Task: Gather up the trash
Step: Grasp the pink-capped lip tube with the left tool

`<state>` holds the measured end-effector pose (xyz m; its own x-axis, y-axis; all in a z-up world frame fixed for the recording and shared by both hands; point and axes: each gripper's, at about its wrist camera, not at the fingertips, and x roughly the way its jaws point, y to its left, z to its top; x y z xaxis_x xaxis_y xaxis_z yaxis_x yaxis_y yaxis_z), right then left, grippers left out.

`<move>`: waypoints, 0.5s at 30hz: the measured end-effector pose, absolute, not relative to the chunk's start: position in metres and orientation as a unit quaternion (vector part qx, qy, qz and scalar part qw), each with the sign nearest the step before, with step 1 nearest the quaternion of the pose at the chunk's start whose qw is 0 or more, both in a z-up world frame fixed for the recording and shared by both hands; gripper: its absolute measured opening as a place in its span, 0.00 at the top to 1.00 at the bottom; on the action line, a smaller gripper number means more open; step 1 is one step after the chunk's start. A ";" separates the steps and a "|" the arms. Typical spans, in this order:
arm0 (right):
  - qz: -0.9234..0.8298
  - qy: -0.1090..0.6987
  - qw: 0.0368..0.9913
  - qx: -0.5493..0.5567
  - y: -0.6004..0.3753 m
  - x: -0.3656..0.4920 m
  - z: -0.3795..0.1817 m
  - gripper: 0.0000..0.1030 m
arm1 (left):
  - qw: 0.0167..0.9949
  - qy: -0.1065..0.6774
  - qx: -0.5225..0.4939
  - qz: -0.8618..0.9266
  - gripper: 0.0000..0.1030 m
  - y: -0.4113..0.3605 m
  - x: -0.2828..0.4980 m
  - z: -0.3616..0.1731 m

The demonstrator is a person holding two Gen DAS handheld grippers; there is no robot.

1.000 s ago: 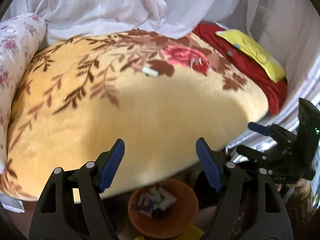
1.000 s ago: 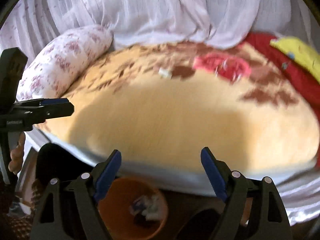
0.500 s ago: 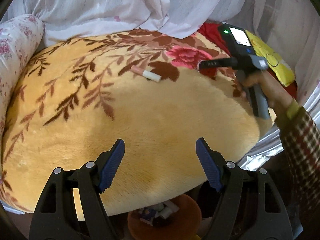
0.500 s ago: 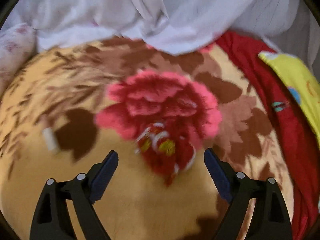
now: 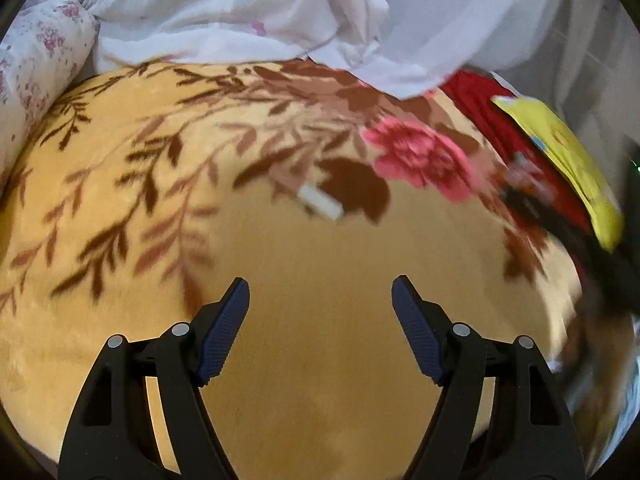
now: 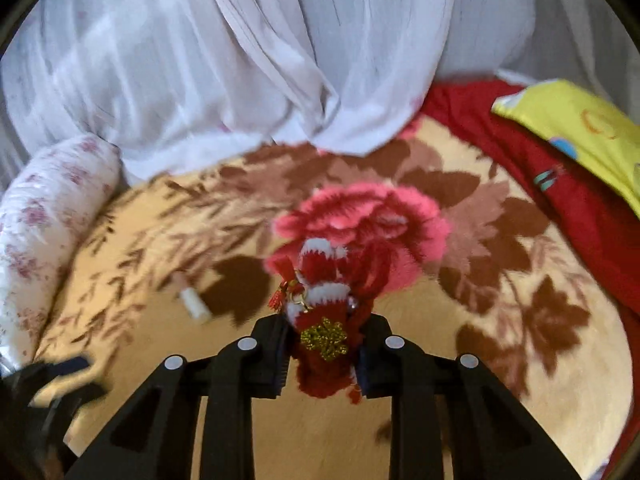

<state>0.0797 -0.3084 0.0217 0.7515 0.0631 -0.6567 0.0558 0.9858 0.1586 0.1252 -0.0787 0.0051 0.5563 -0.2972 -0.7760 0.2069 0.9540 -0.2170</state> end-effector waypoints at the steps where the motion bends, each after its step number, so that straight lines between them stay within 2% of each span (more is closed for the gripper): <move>1: 0.000 0.346 0.935 0.081 -0.305 0.078 0.025 0.75 | 0.879 0.454 -0.061 -0.136 0.30 -0.084 0.137 0.004; 7: 0.009 0.326 0.943 0.068 -0.301 0.070 0.029 0.74 | 0.867 0.480 -0.111 -0.080 0.30 -0.106 0.193 -0.009; 15: 0.006 0.306 0.951 0.053 -0.302 0.060 0.032 0.72 | 0.867 0.490 -0.090 0.035 0.30 -0.117 0.234 -0.041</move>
<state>0.0603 -0.3024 0.0317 0.8131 0.0438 -0.5805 0.0214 0.9942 0.1050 0.2339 -0.1171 -0.0409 0.5180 -0.0268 -0.8550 -0.1486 0.9815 -0.1208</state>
